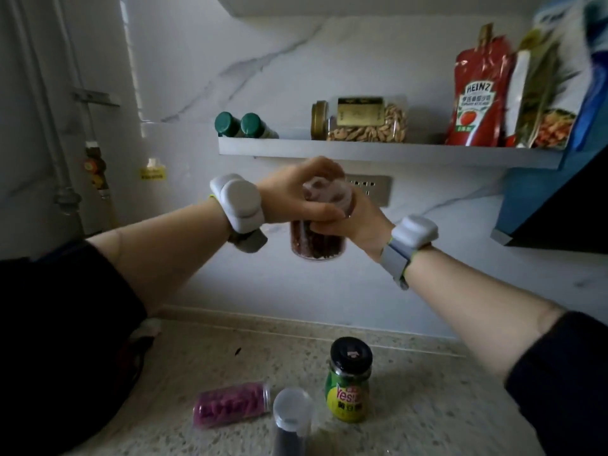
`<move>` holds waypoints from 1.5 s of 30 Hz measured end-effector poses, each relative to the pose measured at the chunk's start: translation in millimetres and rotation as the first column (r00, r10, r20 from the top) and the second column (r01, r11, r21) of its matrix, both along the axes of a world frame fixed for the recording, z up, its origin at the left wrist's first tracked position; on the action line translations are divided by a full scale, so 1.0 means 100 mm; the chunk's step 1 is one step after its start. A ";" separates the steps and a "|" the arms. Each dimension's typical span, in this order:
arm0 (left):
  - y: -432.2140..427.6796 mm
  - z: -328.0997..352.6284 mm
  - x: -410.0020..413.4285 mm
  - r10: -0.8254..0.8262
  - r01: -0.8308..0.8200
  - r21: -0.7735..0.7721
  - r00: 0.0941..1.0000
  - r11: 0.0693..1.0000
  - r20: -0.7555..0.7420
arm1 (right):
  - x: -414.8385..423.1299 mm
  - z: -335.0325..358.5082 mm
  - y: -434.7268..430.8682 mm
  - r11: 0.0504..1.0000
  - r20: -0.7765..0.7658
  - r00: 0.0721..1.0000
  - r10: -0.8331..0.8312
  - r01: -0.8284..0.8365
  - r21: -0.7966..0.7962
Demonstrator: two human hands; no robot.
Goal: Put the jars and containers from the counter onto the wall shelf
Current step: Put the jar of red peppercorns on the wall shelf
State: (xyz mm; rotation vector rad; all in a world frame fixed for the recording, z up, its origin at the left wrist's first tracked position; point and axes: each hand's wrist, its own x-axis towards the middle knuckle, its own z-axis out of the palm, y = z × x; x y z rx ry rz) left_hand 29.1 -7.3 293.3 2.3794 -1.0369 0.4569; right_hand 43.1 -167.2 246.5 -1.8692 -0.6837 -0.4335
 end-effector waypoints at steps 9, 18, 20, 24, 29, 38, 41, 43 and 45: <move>-0.56 0.69 0.37 0.351 -0.304 -0.288 0.928 0.908 0.126 | 0.39 0.85 -0.20 0.967 0.109 0.974 -0.201 0.179 0.179; -0.44 0.94 0.66 -0.137 0.128 -0.615 0.990 0.778 0.032 | 0.63 1.29 -0.33 0.988 0.284 0.948 -0.141 0.119 0.095; -0.31 0.96 0.78 -0.351 0.185 -0.726 0.933 0.662 -0.083 | 0.64 1.41 -0.32 0.978 0.319 0.941 -0.114 0.049 0.205; -0.35 0.87 0.98 -0.357 0.213 -0.727 0.933 0.653 -0.048 | 0.80 1.59 -0.20 0.996 0.210 0.974 -0.089 0.083 0.036; -0.20 0.85 1.27 -0.198 0.055 -0.852 0.978 0.520 -0.058 | 1.04 1.68 -0.36 0.973 0.052 0.982 -0.180 0.185 -0.137; -0.03 0.68 1.66 -0.085 0.023 -0.872 0.996 0.489 -0.021 | 1.53 1.59 -0.67 0.279 0.517 0.787 -0.336 0.607 -0.744; -0.03 0.67 1.71 -0.085 0.025 -0.881 0.996 0.473 -0.018 | 1.64 1.57 -0.63 0.118 0.593 0.710 -0.380 0.673 -0.730; -0.02 0.65 1.72 -0.079 0.024 -0.881 0.997 0.472 -0.015 | 1.65 1.55 -0.62 0.090 0.639 0.664 -0.390 0.717 -0.691; -0.05 0.61 1.71 -0.061 0.022 -0.870 0.998 0.493 -0.009 | 1.60 1.56 -0.69 0.170 0.642 0.614 -0.459 0.770 -0.615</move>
